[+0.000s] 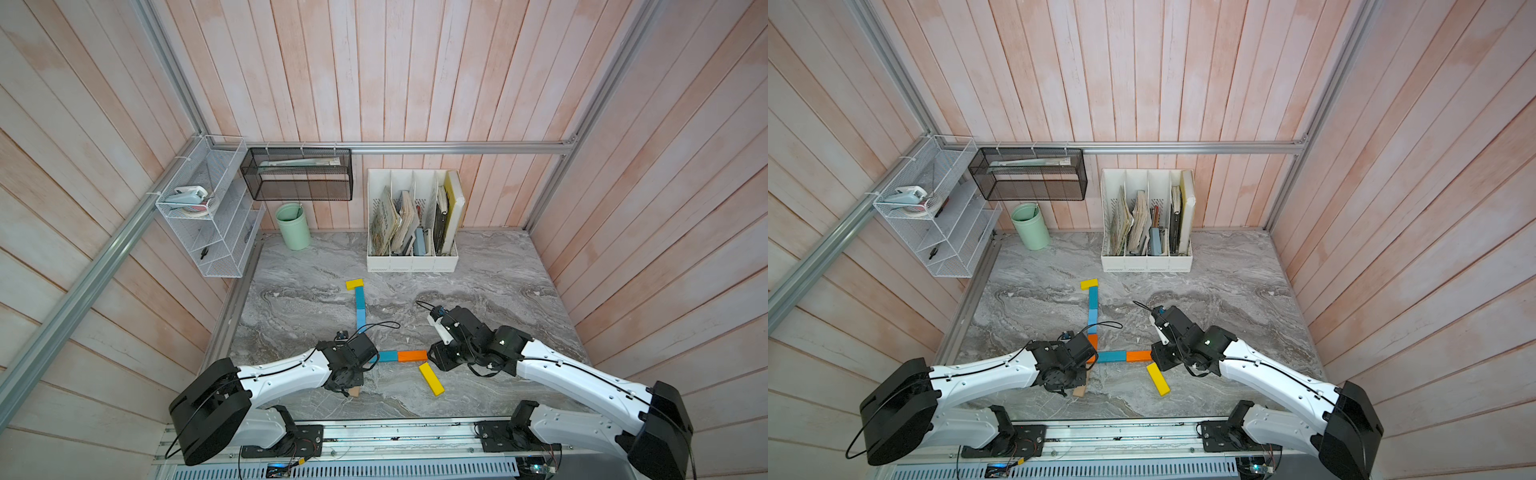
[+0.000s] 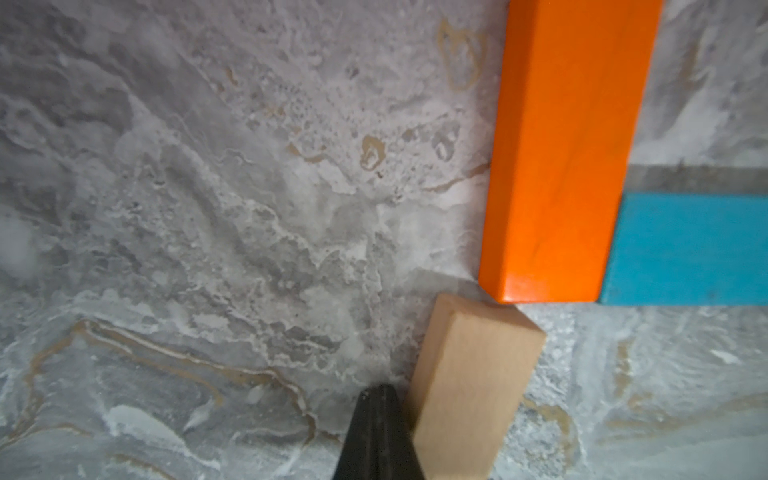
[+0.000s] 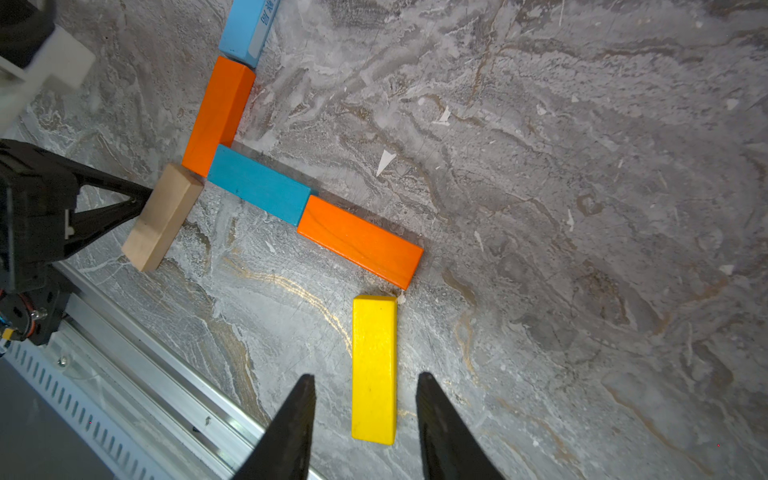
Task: Assemble a giraffe with building blocks
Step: Adjust the building block at the center of the board.
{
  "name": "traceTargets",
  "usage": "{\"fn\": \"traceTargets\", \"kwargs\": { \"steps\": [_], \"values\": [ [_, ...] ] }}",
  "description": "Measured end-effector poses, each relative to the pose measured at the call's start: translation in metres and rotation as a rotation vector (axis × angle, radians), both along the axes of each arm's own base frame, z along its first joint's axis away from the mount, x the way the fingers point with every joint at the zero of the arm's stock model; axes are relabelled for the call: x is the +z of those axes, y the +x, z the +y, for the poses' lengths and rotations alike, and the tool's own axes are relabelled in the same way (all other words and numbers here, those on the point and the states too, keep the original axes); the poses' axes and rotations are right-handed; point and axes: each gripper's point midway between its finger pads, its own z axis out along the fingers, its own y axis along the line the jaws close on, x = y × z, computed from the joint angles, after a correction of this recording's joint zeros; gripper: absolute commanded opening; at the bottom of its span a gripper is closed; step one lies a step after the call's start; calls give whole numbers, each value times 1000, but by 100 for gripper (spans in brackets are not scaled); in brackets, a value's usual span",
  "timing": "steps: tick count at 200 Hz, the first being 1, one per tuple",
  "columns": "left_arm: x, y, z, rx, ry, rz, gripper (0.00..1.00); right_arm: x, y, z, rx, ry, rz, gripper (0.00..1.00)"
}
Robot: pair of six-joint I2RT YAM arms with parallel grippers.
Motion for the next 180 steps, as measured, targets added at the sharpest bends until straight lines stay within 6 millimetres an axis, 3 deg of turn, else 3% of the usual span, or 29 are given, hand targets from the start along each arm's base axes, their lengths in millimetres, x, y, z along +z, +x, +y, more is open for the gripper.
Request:
{"fn": "traceTargets", "kwargs": {
  "steps": [180],
  "values": [
    [0, 9, -12, -34, 18, -8, 0, 0, -1, 0, 2, 2, 3, 42]
  ]
}}
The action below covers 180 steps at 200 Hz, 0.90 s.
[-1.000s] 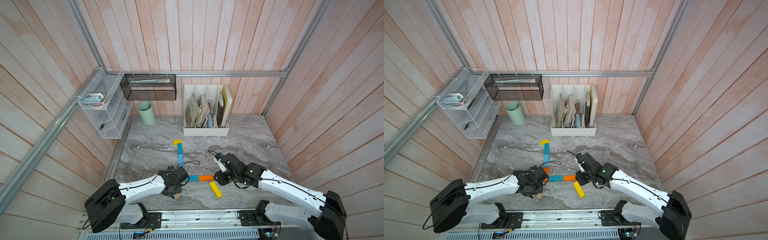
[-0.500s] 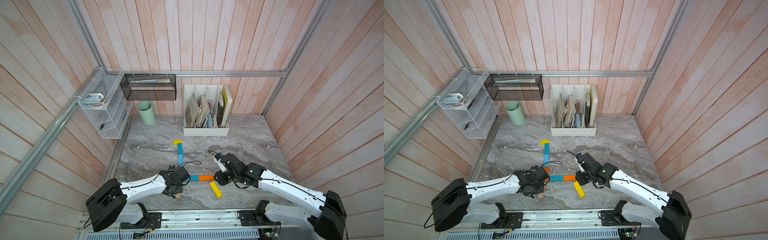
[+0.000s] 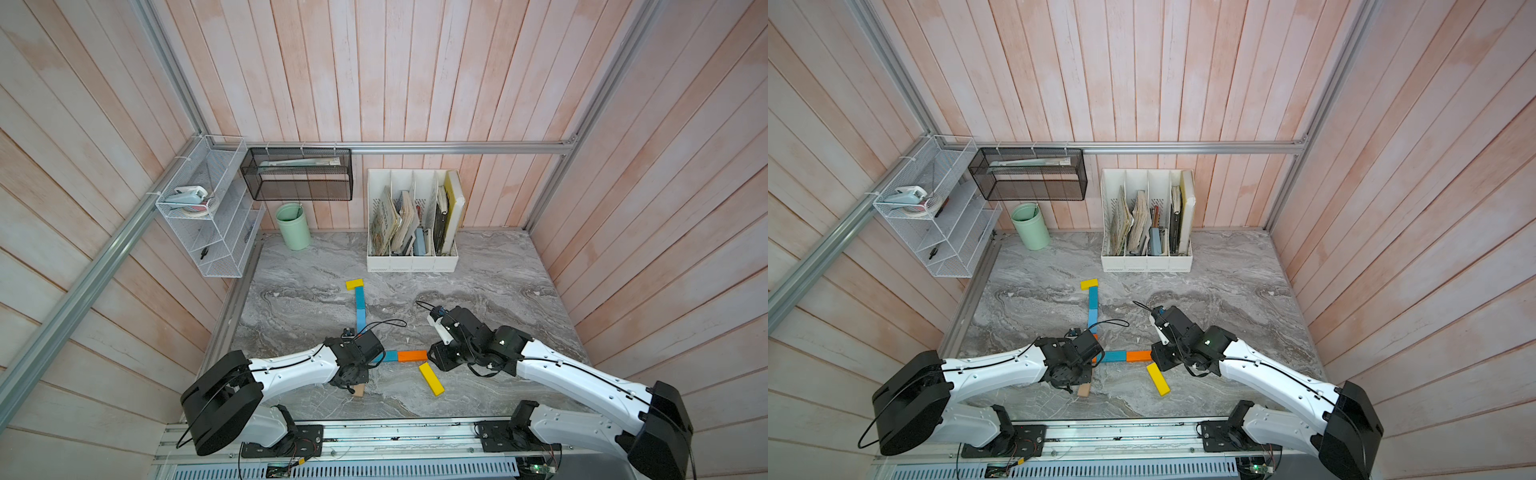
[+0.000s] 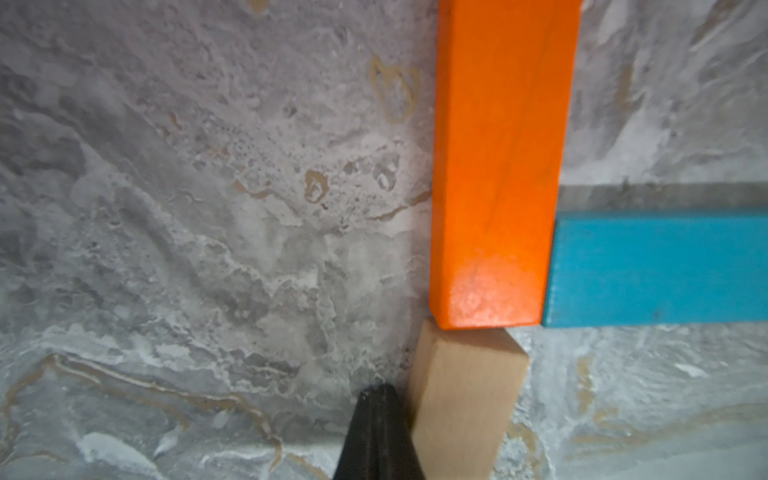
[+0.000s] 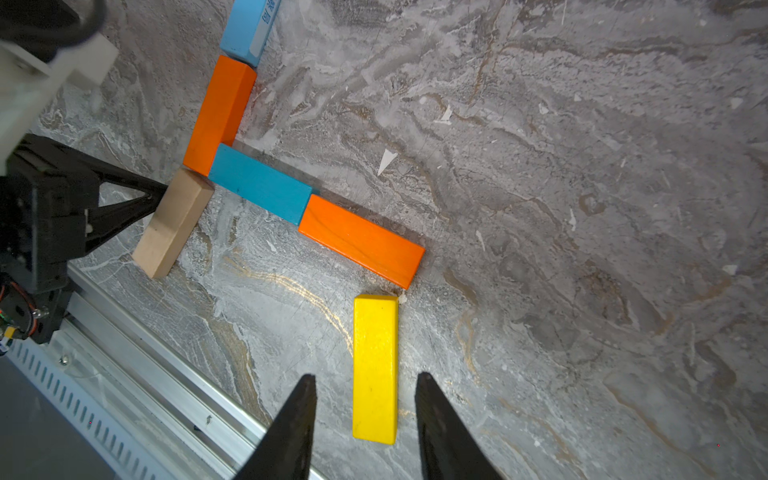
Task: Assemble a giraffe with building blocks
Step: Adjust the building block at the center of the board.
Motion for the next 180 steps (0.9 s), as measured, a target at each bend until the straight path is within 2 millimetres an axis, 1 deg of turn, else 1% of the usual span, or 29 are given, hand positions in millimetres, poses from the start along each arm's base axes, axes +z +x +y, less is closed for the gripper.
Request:
{"fn": "traceTargets", "kwargs": {
  "steps": [85, 97, 110, 126, 131, 132, 136, 140, 144, 151, 163, 171, 178, 180],
  "values": [
    [1, 2, 0, 14, 6, -12, 0, 1, 0, 1, 2, 5, 0, 42],
    [4, 2, 5, 36, 12, -16, 0, 1, 0, 1, 1, 5, -1, 44],
    [14, 2, 10, 65, 3, -43, 0, 1, 1, 1, 0, 7, -2, 44],
    [36, 8, 13, 96, -37, -95, 0, 2, 2, 2, -3, 12, -8, 39],
    [45, 11, 12, 102, -52, -116, 6, 2, 3, 2, -7, 11, -10, 36],
    [49, 12, 11, 105, -59, -123, 7, 2, 3, 2, -6, 10, -12, 33],
    [57, 16, 10, 111, -72, -143, 13, 2, 4, 2, -10, 9, -13, 30],
    [66, 21, 8, 112, -85, -167, 18, 3, 5, 2, -8, 3, -20, 29],
    [77, 27, 5, 121, -106, -189, 22, 3, 7, 3, -19, 1, -22, 28],
    [97, 40, 0, 134, -144, -238, 24, 5, 12, 4, -23, -8, -32, 28],
    [136, 72, -5, 168, -233, -335, 28, 9, 21, 10, -27, -13, -52, 28],
    [158, 97, -2, 201, -288, -394, 29, 12, 29, 16, -24, -10, -64, 28],
    [176, 124, 8, 243, -330, -451, 29, 15, 38, 22, -26, -2, -72, 28],
    [179, 129, 11, 250, -334, -459, 29, 16, 41, 24, -25, 0, -75, 28]
  ]
}}
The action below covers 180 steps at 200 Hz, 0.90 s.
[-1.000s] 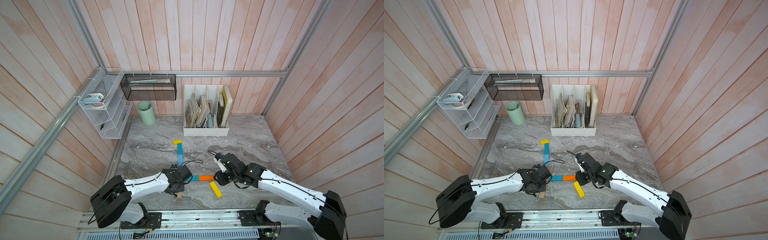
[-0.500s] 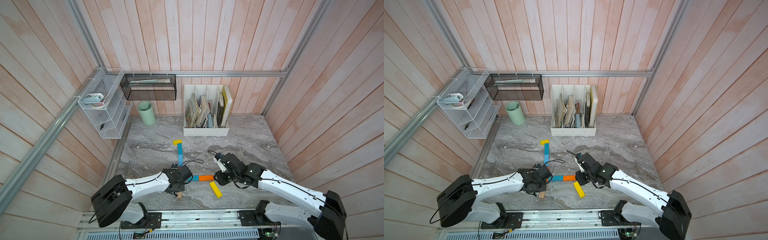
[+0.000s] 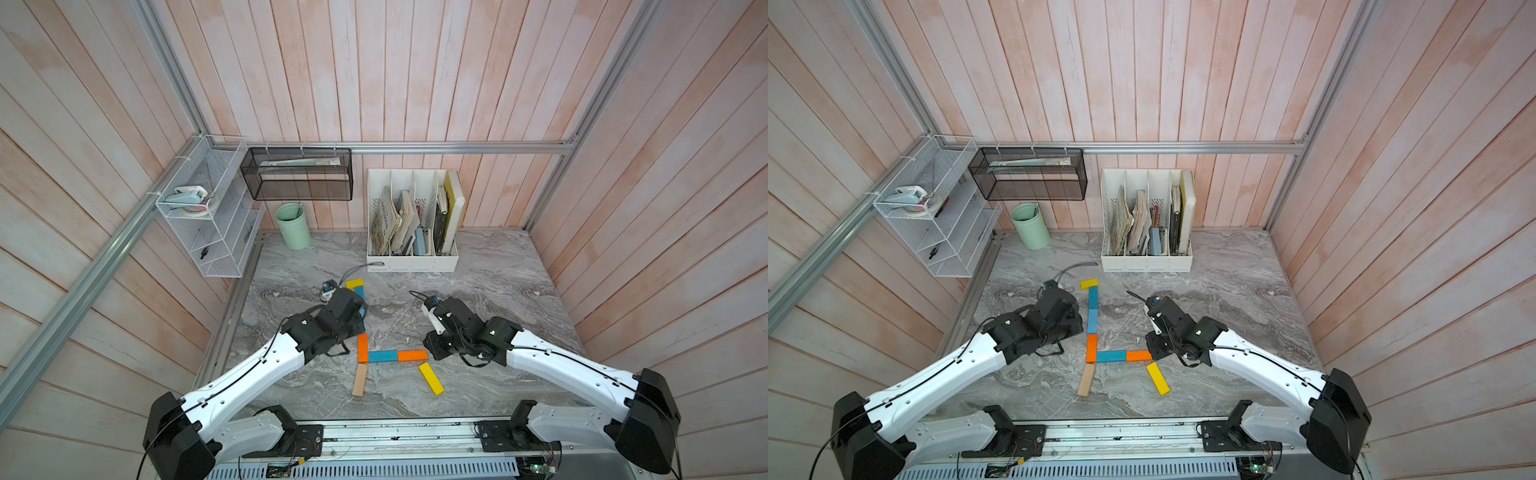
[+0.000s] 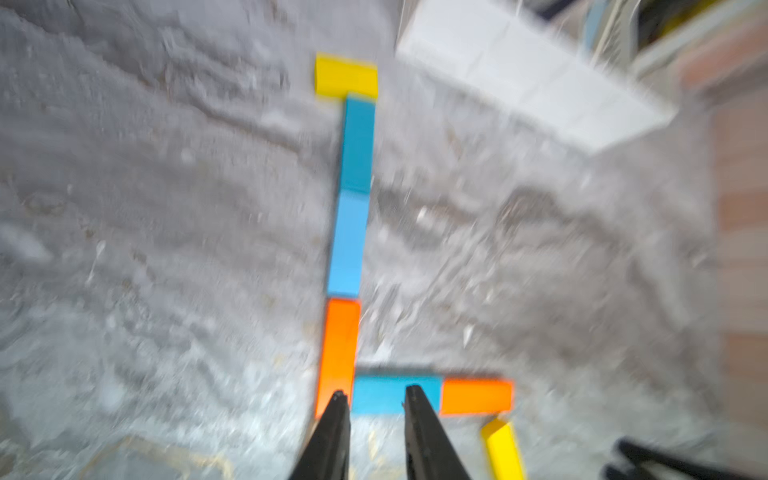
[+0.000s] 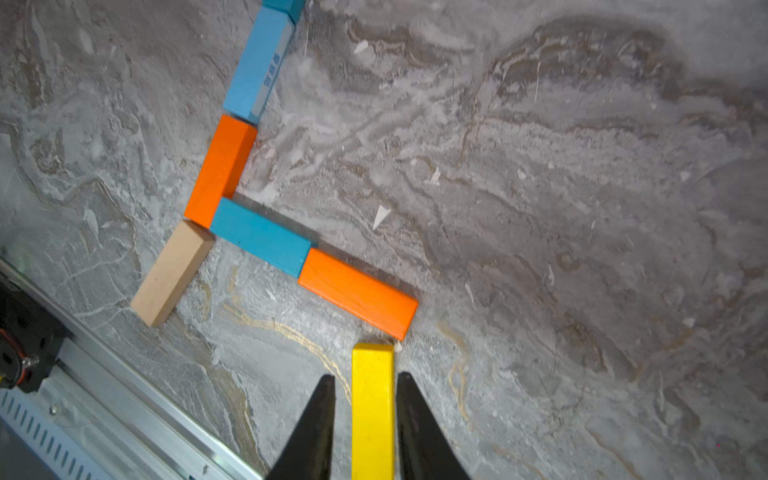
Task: Assemble a giraffe with building blocks
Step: Adjust the building block at the center of the board.
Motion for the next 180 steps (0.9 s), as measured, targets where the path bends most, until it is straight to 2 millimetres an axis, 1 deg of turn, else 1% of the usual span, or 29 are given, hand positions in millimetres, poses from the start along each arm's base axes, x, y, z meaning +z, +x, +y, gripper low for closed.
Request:
{"fn": "traceTargets", "kwargs": {
  "steps": [5, 11, 18, 24, 27, 32, 37, 40, 44, 47, 51, 55, 58, 66, 79, 85, 99, 110, 120, 133, 160, 180],
  "values": [
    [10, 18, 9, 31, -26, -26, 28, 3, 9, 5, -2, 9, -7, 28],
    [16, 40, 21, 66, -40, -41, 26, 4, 18, 10, -4, 19, -9, 28],
    [22, 66, 33, 96, -49, -54, 24, 7, 34, 17, -9, 36, -15, 28],
    [23, 86, 41, 114, -47, -52, 21, 10, 46, 22, -13, 50, -17, 28],
    [21, 100, 46, 127, -45, -48, 21, 11, 54, 26, -15, 59, -19, 28],
    [21, 117, 49, 130, -44, -49, 20, 13, 66, 31, -18, 77, -25, 27],
    [18, 133, 52, 129, -42, -43, 18, 15, 76, 36, -18, 94, -24, 23],
    [13, 145, 54, 133, -41, -34, 17, 16, 84, 39, -18, 101, -27, 19],
    [10, 155, 54, 124, -41, -29, 17, 19, 94, 43, -21, 117, -27, 14],
    [4, 166, 55, 125, -44, -20, 16, 20, 101, 47, -15, 123, -33, 10],
    [0, 174, 54, 114, -44, -13, 14, 22, 112, 51, -23, 142, -29, 6],
    [-9, 183, 54, 110, -49, 1, 12, 24, 123, 57, -16, 155, -31, 0],
    [-13, 188, 54, 102, -49, 7, 10, 25, 131, 60, -17, 165, -35, 0],
    [-32, 202, 54, 97, -54, 42, 6, 28, 154, 72, -7, 193, -41, 0],
    [-62, 214, 53, 84, -58, 100, 0, 28, 188, 90, 1, 249, -32, 0],
    [-73, 216, 52, 78, -57, 123, 0, 26, 201, 98, 6, 272, -26, 0],
    [-101, 216, 50, 69, -64, 183, 0, 14, 226, 112, 13, 304, 2, 0],
    [-115, 213, 49, 63, -73, 217, 0, 2, 240, 122, 18, 316, 27, 0],
    [-121, 210, 49, 62, -84, 235, 0, -13, 252, 131, 24, 321, 52, 0],
    [-123, 209, 48, 60, -99, 242, 0, -30, 264, 141, 29, 320, 83, 0],
    [-122, 213, 49, 61, -129, 226, 0, -60, 281, 154, 39, 305, 121, 0],
    [-129, 210, 51, 66, -147, 234, 0, -56, 283, 157, 38, 312, 120, 0]
  ]
}}
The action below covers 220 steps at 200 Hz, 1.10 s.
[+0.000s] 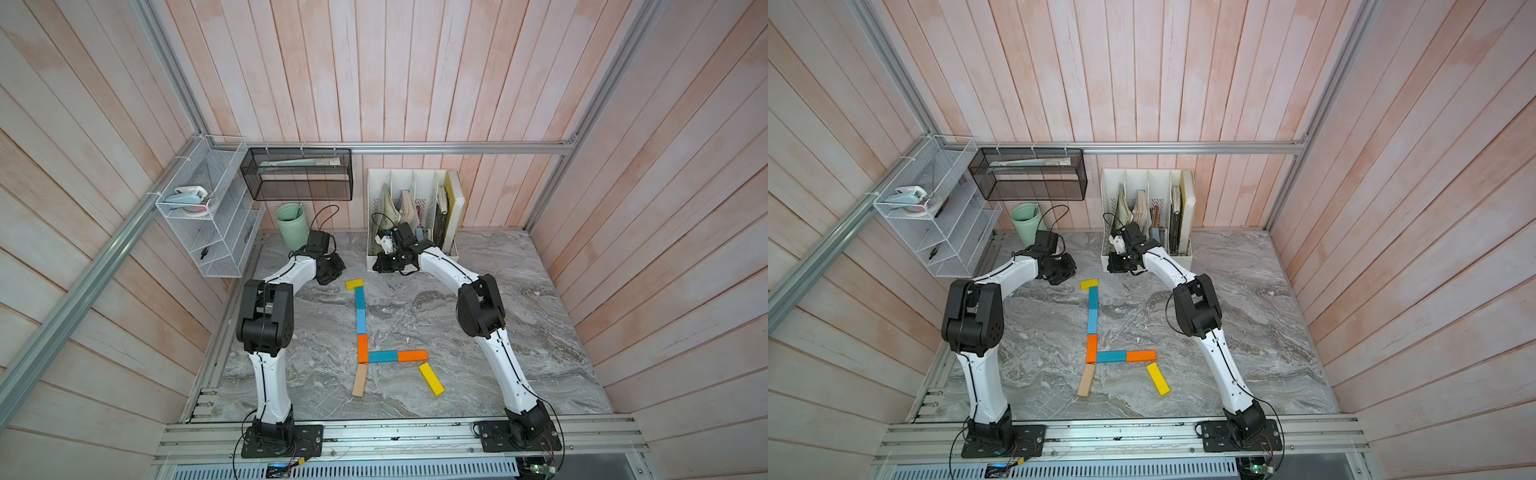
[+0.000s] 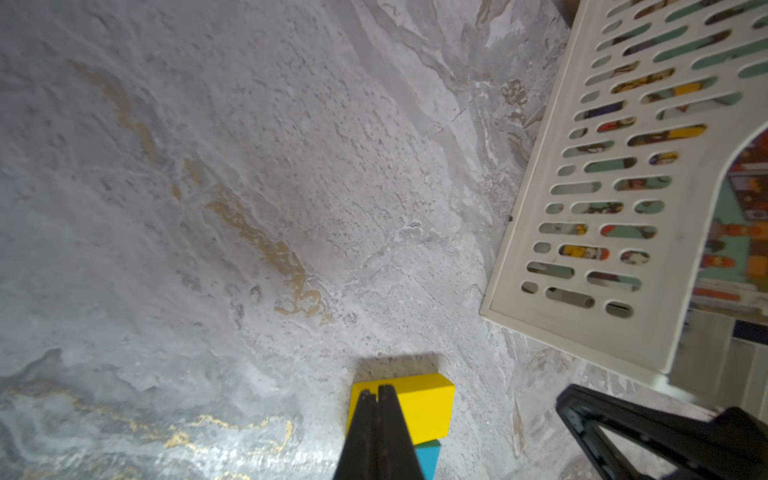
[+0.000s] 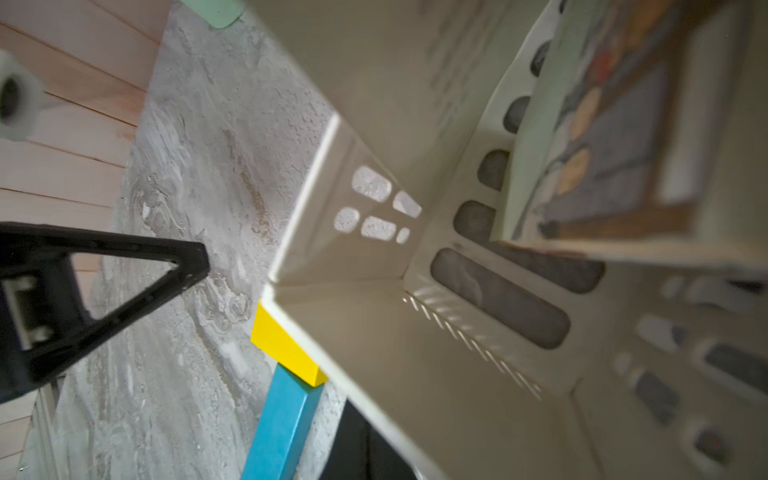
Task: Assemble a giraffe with building blocks
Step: Adjust the building block at the center of the board.
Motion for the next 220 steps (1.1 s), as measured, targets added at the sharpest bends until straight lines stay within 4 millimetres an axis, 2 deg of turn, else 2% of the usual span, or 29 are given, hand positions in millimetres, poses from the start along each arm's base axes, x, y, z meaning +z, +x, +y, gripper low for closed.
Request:
{"fn": "traceTargets", "kwargs": {
  "steps": [25, 48, 71, 100, 128, 150, 165, 189, 220],
  "values": [
    [-17, -11, 0, 5, -23, 33, 0, -5, -2, -1, 0, 3, -3, 0],
    [-41, -29, 0, 12, -37, 79, 0, -16, -18, -4, 1, -8, 3, 0],
    [-40, -34, -2, 11, -67, 60, 0, -41, -42, -12, -4, -72, -22, 0],
    [-40, -35, -5, 6, -94, 36, 0, -37, -64, -11, -17, -118, -126, 0],
    [-37, -32, -8, 5, -116, 22, 0, -24, -59, -4, -38, -88, -201, 0],
    [-34, -29, -10, 7, -137, 10, 0, -22, -54, -4, -61, -72, -216, 0],
    [-33, -27, -10, 12, -155, 4, 0, -27, -54, 0, -65, -66, -213, 0],
    [-35, -25, -7, 20, -169, 6, 0, -49, -64, 9, -52, -76, -181, 0],
    [-38, -25, -6, 21, -181, 12, 0, -50, -69, 27, -35, -45, -189, 0]
  ]
}}
